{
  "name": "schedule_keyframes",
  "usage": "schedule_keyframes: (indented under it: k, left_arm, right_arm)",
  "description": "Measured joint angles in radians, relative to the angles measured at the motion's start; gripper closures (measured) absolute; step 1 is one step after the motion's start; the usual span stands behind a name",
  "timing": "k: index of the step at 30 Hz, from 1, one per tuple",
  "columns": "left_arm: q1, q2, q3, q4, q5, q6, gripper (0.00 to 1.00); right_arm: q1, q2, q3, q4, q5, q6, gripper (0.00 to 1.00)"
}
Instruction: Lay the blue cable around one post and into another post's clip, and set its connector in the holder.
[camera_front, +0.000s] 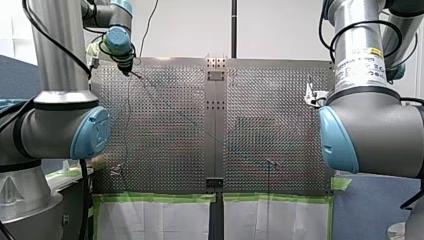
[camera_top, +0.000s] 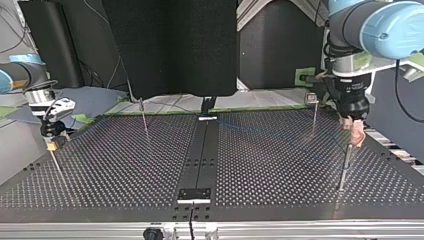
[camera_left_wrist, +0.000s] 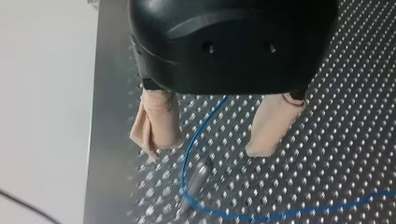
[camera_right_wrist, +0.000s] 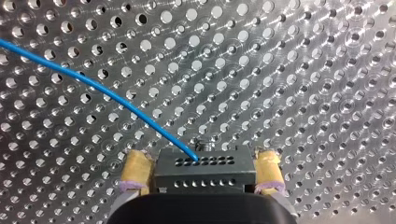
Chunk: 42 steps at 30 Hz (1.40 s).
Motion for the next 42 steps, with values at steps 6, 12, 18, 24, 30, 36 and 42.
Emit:
schedule_keyframes:
  k: [6,12,18,24,30,36,42]
  left_arm:
    - [-0.020,-0.007,-0.057,0.051,0.054,0.019,0.00]
    - [-0.069,-0.052,-0.115,0.109,0.113,-0.016,0.00]
    - [-0.131,-0.114,-0.178,0.172,0.151,-0.077,0.00]
    - [-0.191,-0.173,-0.237,0.231,0.139,-0.126,0.00]
    - [-0.256,-0.239,-0.303,0.297,0.116,-0.145,0.00]
    - [-0.321,-0.301,-0.368,0.362,0.074,-0.165,0.00]
    - [-0.381,-0.319,-0.427,0.421,0.021,-0.175,0.00]
  right_arm:
    - [0.000,0.000,0.000,0.000,0.000,0.000,0.00]
    - [0.000,0.000,0.000,0.000,0.000,0.000,0.00]
    - [0.000,0.000,0.000,0.000,0.000,0.000,0.00]
    - [0.000,0.000,0.000,0.000,0.000,0.000,0.00]
    - [0.000,0.000,0.000,0.000,0.000,0.000,0.00]
    - [0.000,0.000,0.000,0.000,0.000,0.000,0.00]
    - [0.000,0.000,0.000,0.000,0.000,0.000,0.00]
